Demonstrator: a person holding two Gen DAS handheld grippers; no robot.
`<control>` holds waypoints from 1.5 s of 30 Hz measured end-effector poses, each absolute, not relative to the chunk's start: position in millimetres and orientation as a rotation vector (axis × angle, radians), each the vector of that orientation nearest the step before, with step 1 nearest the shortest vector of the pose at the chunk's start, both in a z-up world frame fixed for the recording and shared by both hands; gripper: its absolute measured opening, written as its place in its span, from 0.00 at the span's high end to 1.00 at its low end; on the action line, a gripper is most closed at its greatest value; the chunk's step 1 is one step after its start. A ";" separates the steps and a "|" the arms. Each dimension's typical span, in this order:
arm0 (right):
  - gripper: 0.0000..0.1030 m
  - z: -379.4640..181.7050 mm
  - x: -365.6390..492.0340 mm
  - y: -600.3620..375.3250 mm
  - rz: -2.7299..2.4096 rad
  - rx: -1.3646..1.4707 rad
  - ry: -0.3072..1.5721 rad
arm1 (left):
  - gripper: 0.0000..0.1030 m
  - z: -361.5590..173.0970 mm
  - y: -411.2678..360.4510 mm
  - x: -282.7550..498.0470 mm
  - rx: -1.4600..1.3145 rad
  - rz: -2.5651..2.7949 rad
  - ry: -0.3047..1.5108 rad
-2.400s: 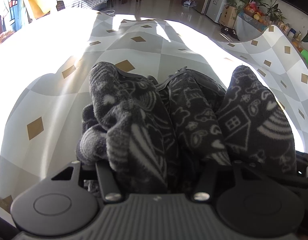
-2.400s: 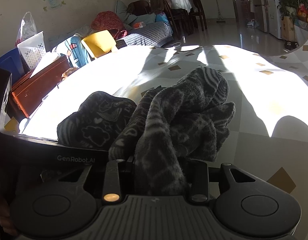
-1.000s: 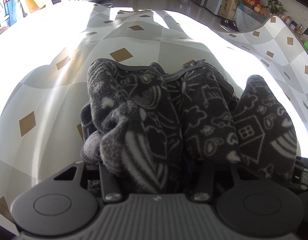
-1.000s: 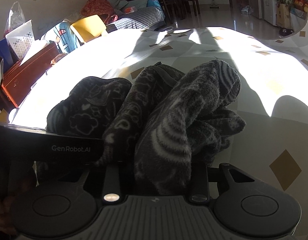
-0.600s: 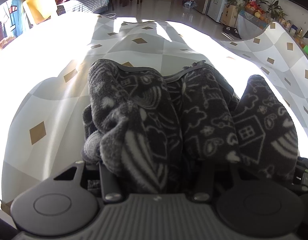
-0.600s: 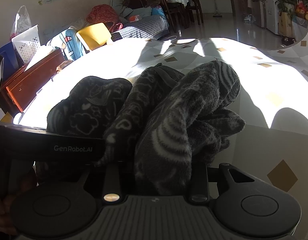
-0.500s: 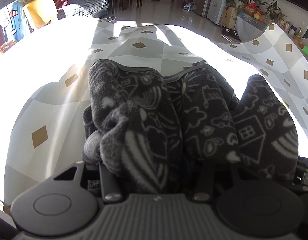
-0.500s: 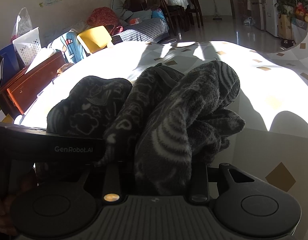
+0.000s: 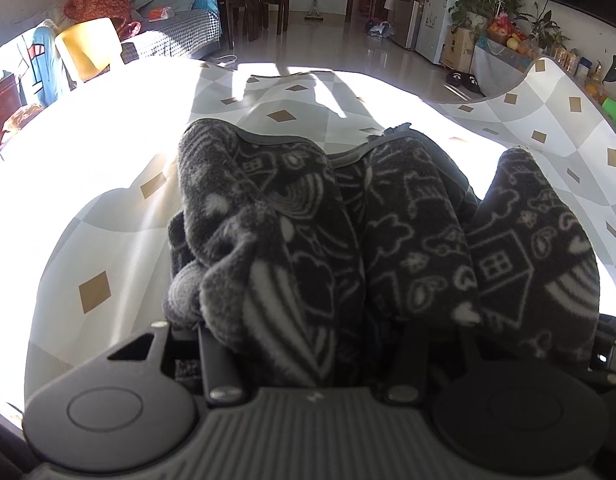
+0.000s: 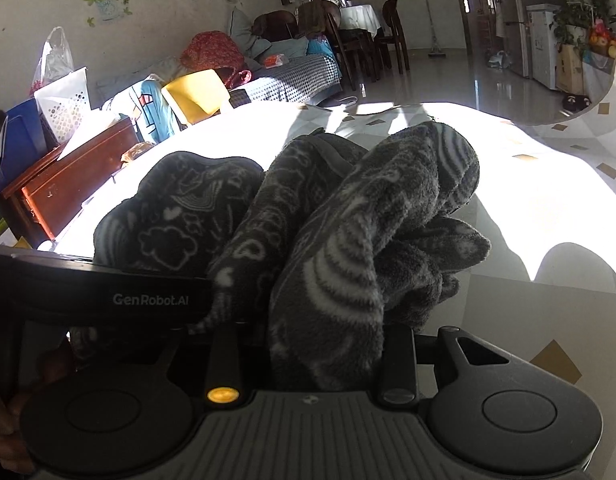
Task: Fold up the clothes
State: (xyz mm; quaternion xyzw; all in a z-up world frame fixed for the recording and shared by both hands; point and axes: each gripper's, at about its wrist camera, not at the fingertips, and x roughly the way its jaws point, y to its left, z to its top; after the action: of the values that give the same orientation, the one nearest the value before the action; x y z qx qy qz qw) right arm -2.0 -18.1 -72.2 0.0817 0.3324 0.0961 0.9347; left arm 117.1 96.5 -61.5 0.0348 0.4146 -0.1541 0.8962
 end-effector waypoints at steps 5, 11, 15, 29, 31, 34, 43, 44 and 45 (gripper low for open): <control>0.66 -68.8 -4.4 -18.3 0.196 0.168 0.664 | 0.57 -56.5 94.9 114.1 0.076 -0.315 0.843; 0.66 -66.4 -8.8 -22.1 0.199 0.171 0.650 | 0.57 -51.4 93.8 111.1 0.077 -0.312 0.831; 0.66 -64.1 -10.8 -22.9 0.199 0.173 0.640 | 0.57 -47.7 92.9 108.5 0.079 -0.310 0.822; 0.66 -59.3 -18.1 -27.2 0.199 0.177 0.612 | 0.57 -37.7 88.6 100.2 0.086 -0.307 0.796; 0.66 -58.4 -19.3 -28.1 0.199 0.177 0.609 | 0.57 -36.2 88.4 99.1 0.088 -0.307 0.792; 0.66 -57.2 -20.8 -28.5 0.200 0.176 0.603 | 0.57 -34.8 88.9 96.7 0.088 -0.306 0.786; 0.66 -53.8 -26.7 -32.0 0.207 0.175 0.582 | 0.57 -27.2 89.8 89.3 0.091 -0.299 0.768; 0.66 -54.1 -27.8 -33.2 0.208 0.175 0.579 | 0.57 -26.0 89.8 88.3 0.091 -0.298 0.765; 0.66 -53.8 -28.5 -33.5 0.208 0.175 0.576 | 0.57 -24.3 89.9 87.8 0.092 -0.298 0.762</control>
State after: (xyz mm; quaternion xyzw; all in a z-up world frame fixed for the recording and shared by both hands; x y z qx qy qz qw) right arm -28.5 -33.5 -53.8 0.0858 0.2833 0.1025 0.9497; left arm 87.8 89.9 -24.3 0.0448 0.3701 -0.1447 0.9165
